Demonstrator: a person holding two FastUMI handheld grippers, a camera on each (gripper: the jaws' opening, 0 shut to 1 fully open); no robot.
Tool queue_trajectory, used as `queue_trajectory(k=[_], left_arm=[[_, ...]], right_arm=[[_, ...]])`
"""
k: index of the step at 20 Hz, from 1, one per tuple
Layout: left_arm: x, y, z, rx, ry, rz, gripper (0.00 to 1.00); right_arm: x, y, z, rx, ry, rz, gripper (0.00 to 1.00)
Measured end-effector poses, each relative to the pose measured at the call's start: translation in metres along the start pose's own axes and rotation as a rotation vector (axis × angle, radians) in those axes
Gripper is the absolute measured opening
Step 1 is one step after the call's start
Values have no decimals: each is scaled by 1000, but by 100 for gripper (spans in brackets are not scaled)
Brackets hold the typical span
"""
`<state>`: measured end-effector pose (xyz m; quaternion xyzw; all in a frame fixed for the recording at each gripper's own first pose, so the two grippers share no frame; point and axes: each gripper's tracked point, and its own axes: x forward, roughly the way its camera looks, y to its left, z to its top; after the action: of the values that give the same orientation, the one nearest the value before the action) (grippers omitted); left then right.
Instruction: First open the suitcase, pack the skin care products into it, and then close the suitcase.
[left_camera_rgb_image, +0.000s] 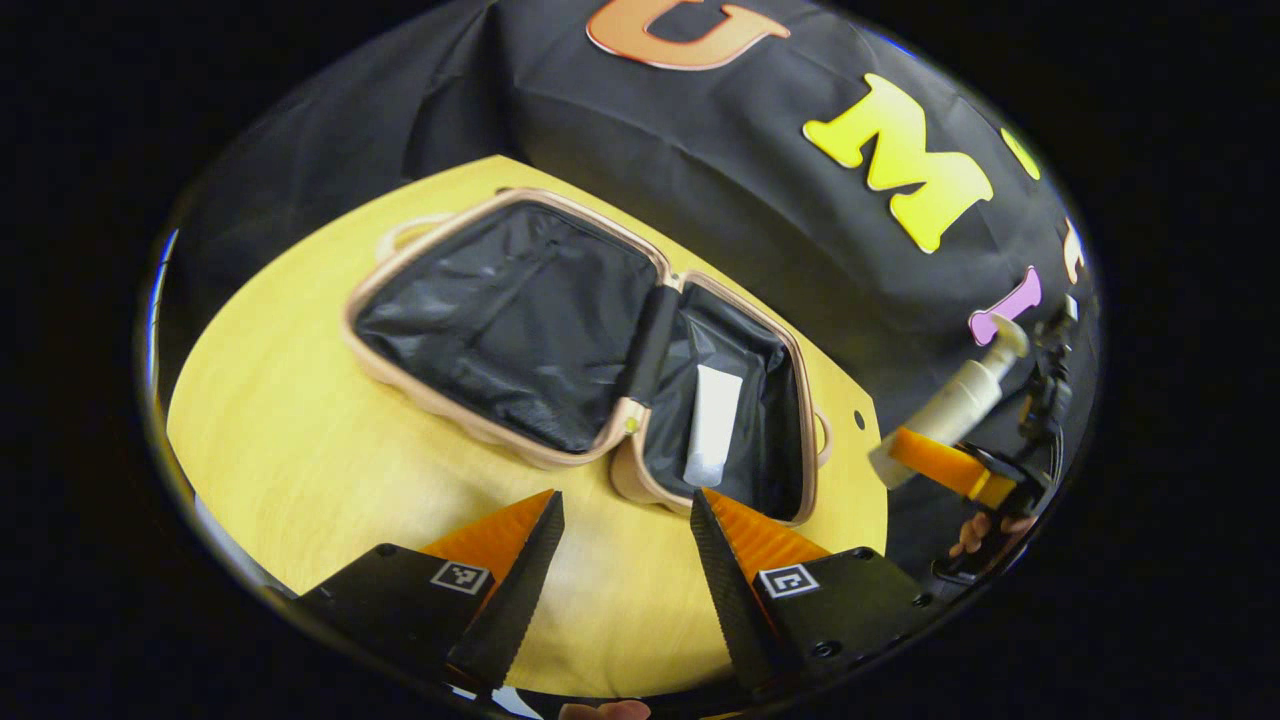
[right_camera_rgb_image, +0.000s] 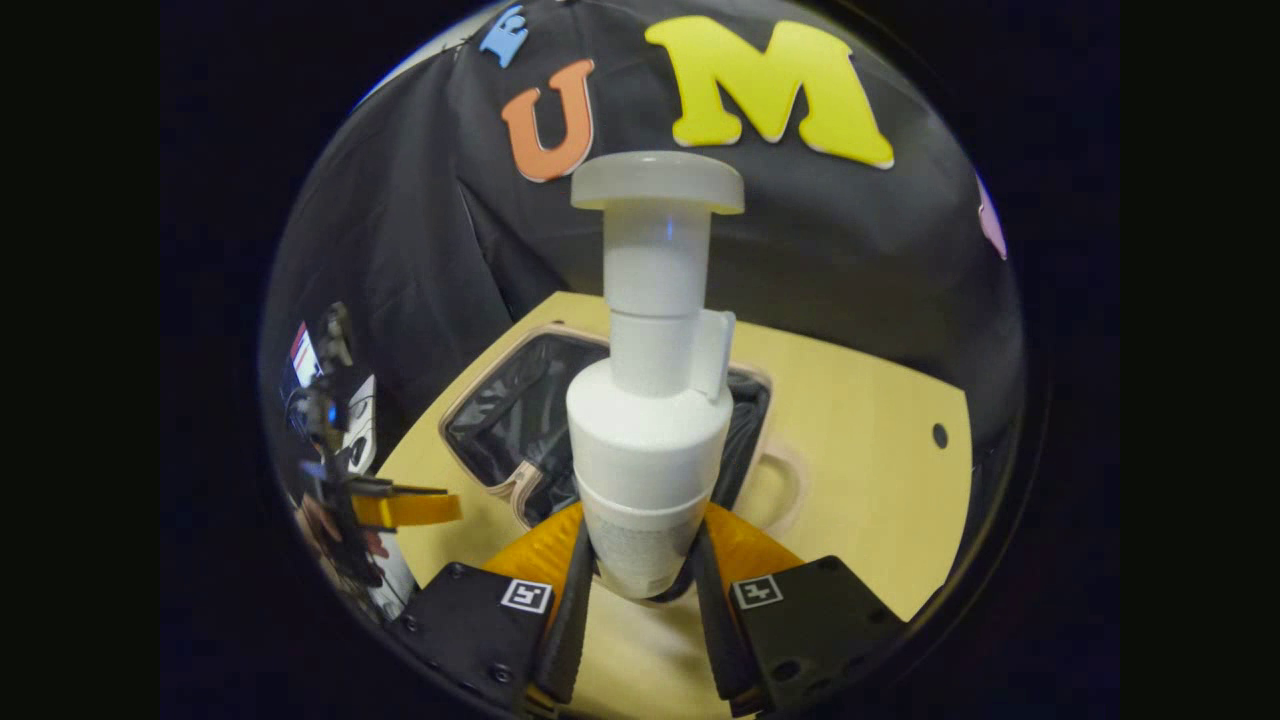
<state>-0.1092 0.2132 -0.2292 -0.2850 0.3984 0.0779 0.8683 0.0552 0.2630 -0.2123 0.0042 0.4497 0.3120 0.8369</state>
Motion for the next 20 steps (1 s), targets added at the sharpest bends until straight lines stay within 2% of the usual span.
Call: queue_trajectory(k=[3,6,11,16,17,20], left_arm=[[-34,23,4,76,-90,38,83],[-57,33,9,87,-132,44,83],[-70,59,11,48,-145,65,83],[-75,71,14,50,-154,77,83],[-75,72,14,53,-152,75,83],[-75,70,17,64,-153,59,83]], right_arm=[[46,-6,-17,134,152,-14,48],[74,-24,-34,282,288,-61,49],[101,-33,-50,412,369,-132,48],[108,-35,-66,364,346,-226,49],[108,-36,-68,357,339,-239,46],[111,-35,-72,326,340,-260,50]])
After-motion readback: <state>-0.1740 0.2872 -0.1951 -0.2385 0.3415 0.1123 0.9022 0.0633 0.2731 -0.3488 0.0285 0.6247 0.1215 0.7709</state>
